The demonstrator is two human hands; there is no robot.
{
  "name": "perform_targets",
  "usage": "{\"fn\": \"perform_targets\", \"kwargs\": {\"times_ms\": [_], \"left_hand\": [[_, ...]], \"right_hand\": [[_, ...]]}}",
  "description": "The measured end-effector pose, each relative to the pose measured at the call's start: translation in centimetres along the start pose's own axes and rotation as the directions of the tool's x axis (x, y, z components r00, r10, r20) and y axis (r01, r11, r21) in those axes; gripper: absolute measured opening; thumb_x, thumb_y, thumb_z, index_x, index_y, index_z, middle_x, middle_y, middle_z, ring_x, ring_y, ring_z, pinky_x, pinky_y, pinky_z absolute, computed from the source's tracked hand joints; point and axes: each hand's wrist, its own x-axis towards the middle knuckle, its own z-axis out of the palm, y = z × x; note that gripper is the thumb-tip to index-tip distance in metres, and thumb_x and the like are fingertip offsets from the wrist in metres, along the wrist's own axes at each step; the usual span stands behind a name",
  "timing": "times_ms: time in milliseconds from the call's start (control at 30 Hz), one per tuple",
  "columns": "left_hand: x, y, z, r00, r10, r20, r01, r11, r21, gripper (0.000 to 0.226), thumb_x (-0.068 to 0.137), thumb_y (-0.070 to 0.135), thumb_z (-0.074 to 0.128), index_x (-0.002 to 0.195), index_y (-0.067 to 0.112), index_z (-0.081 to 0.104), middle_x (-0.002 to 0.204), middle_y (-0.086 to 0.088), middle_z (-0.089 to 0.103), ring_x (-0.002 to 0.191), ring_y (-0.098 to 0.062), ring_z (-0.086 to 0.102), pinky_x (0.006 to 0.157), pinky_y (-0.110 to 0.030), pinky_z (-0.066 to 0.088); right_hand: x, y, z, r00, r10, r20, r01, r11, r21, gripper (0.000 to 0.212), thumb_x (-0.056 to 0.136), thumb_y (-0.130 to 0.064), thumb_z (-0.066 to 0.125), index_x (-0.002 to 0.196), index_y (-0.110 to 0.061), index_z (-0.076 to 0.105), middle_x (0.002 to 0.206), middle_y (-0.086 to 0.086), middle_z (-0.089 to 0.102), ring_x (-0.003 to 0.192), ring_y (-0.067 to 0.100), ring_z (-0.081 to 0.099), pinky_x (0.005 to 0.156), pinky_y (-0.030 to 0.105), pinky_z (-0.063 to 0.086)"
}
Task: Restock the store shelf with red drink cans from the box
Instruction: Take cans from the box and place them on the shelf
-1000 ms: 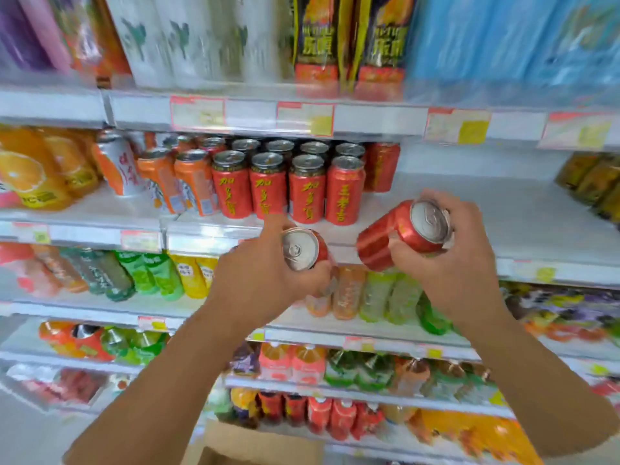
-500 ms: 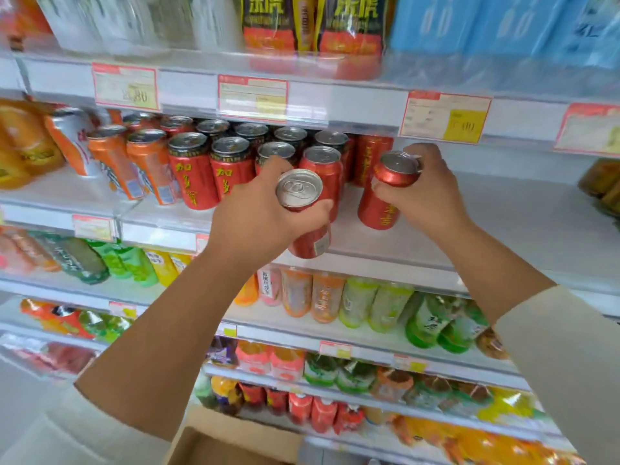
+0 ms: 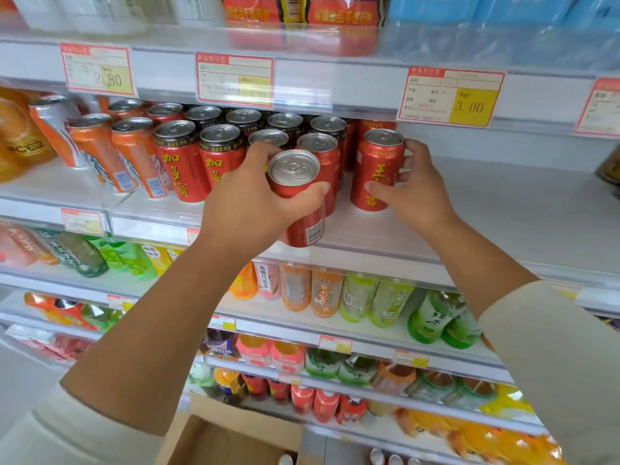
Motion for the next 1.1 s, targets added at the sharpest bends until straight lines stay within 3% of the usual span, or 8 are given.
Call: {"fn": "perform_targets", "kwargs": {"times_ms": [167,600,700,767,833,900,1033,1100], "left_hand": [[-0.4,0.0,0.0,1.000,-0.025,-0.001,0.025,1.000,-0.004,0.067,0.071,0.070,0.070,0.120,0.028,0.054,0.104,0.008,0.069,0.098,-0.018,0.065,0.083,-0.038,0.054],[-0.4,0.0,-0.1,0.999,-0.031,0.014,0.031,0.999,-0.044,0.068,0.064,0.074,0.064,0.116,0.031,0.057,0.100,0.012,0.070,0.095,-0.014,0.065,0.084,-0.037,0.055],[-0.3,0.3,-0.1,0.999,-0.012,0.049,0.014,0.999,-0.046,0.064,0.061,0.074,0.064,0.111,0.034,0.058,0.100,0.015,0.069,0.095,-0.011,0.065,0.083,-0.033,0.053],[-0.1,0.8,0.3,0.997,0.013,0.078,-0.009,0.999,-0.049,0.061,0.061,0.075,0.064,0.107,0.035,0.059,0.098,0.016,0.069,0.094,-0.010,0.065,0.081,-0.031,0.052],[0.3,1.6,1.2,0.995,0.048,0.092,-0.042,0.997,-0.063,0.063,0.061,0.075,0.065,0.109,0.033,0.061,0.098,0.016,0.070,0.095,-0.008,0.065,0.081,-0.030,0.052],[0.8,2.5,2.1,0.990,0.080,0.117,-0.069,0.993,-0.095,0.066,0.061,0.075,0.065,0.111,0.033,0.063,0.100,0.016,0.070,0.096,-0.006,0.066,0.084,-0.030,0.053],[1.6,3.4,3.1,0.969,0.140,0.206,-0.103,0.978,-0.181,0.051,0.074,0.064,0.073,0.113,0.033,0.066,0.098,0.019,0.069,0.087,0.009,0.062,0.076,-0.009,0.045],[1.8,3.0,3.1,0.961,0.162,0.224,-0.103,0.962,-0.253,0.053,0.079,0.059,0.072,0.122,0.029,0.065,0.105,0.017,0.070,0.091,0.010,0.063,0.081,-0.009,0.047]], "right_hand": [[2.1,0.7,1.6,0.999,0.002,-0.054,-0.003,1.000,-0.010,0.078,0.072,-0.034,0.081,0.136,-0.017,0.040,0.129,0.005,0.059,0.111,0.023,0.060,0.097,0.043,0.049],[1.9,0.3,2.6,0.998,0.028,-0.058,-0.026,0.999,0.037,0.085,0.074,-0.035,0.081,0.143,-0.018,0.033,0.137,0.006,0.050,0.122,0.023,0.053,0.102,0.036,0.044],[-1.4,-0.6,1.7,0.990,-0.030,-0.140,0.042,0.996,0.080,0.070,0.080,-0.030,0.073,0.140,-0.021,0.039,0.129,0.004,0.052,0.115,0.015,0.053,0.102,0.038,0.045],[-4.5,-1.6,0.9,0.991,-0.128,-0.024,0.130,0.970,0.203,0.062,0.077,-0.024,0.069,0.134,-0.029,0.044,0.121,-0.003,0.058,0.110,0.006,0.055,0.102,0.031,0.045],[-6.8,-2.7,0.3,0.948,-0.230,0.219,0.168,0.949,0.268,0.068,0.072,-0.027,0.068,0.133,-0.039,0.040,0.123,-0.014,0.058,0.115,-0.002,0.054,0.101,0.018,0.041],[-7.3,-2.8,0.0,0.913,-0.240,0.329,0.150,0.949,0.276,0.075,0.074,-0.021,0.077,0.137,-0.039,0.039,0.125,-0.018,0.058,0.113,-0.005,0.055,0.095,0.011,0.042],[-6.2,-2.2,-0.7,0.965,-0.161,0.209,0.103,0.959,0.265,0.069,0.071,-0.015,0.083,0.128,-0.027,0.049,0.112,-0.013,0.065,0.101,0.001,0.063,0.088,0.016,0.050],[-5.6,-1.7,-1.0,0.981,-0.129,0.145,0.089,0.964,0.251,0.065,0.068,-0.015,0.085,0.122,-0.026,0.051,0.108,-0.011,0.067,0.098,0.002,0.064,0.085,0.017,0.050]]}}
